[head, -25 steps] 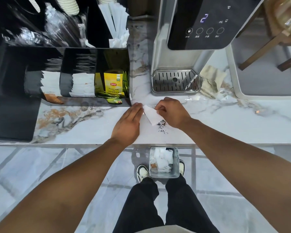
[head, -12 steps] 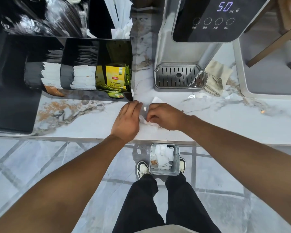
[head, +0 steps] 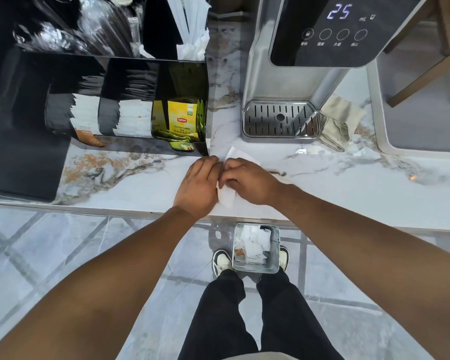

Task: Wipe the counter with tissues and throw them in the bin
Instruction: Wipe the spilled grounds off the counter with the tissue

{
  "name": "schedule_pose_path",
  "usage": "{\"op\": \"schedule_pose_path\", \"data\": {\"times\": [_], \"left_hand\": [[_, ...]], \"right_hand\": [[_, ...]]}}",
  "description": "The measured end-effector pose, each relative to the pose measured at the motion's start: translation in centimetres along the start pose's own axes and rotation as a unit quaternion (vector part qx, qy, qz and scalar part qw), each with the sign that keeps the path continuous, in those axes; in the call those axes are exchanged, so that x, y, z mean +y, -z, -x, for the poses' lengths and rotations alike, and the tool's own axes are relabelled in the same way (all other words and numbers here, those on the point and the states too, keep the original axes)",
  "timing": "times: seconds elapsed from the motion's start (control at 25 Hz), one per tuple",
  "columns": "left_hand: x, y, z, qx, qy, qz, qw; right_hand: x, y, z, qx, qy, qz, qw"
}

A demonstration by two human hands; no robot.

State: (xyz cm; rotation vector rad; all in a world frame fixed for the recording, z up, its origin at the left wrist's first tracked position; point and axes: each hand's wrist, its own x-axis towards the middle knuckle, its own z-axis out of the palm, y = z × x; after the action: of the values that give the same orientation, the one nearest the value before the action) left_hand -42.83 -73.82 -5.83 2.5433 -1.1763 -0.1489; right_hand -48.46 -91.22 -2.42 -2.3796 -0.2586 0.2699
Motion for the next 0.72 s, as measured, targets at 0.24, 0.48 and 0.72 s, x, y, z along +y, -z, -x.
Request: {"op": "schedule_pose_path", "data": {"times": [0.24, 0.48, 0.72], "left_hand": [[0.3, -0.2, 0.1, 0.022, -0.028, -0.022, 0.999], [1.7, 0.1, -1.6, -0.018, -0.061, 0.008, 0.998], [2.8, -0.8, -4.3, -0.053, -0.030, 0.033, 0.998]], "right_hand": [[1.5, 2.3, 1.9, -0.160, -0.022, 0.059, 0.985], [2.5, 3.5, 1.8, 0.068, -0.102, 0.020, 0.992], [3.0, 1.3, 4.3, 0.133, -0.128, -0.011, 0.983]]}}
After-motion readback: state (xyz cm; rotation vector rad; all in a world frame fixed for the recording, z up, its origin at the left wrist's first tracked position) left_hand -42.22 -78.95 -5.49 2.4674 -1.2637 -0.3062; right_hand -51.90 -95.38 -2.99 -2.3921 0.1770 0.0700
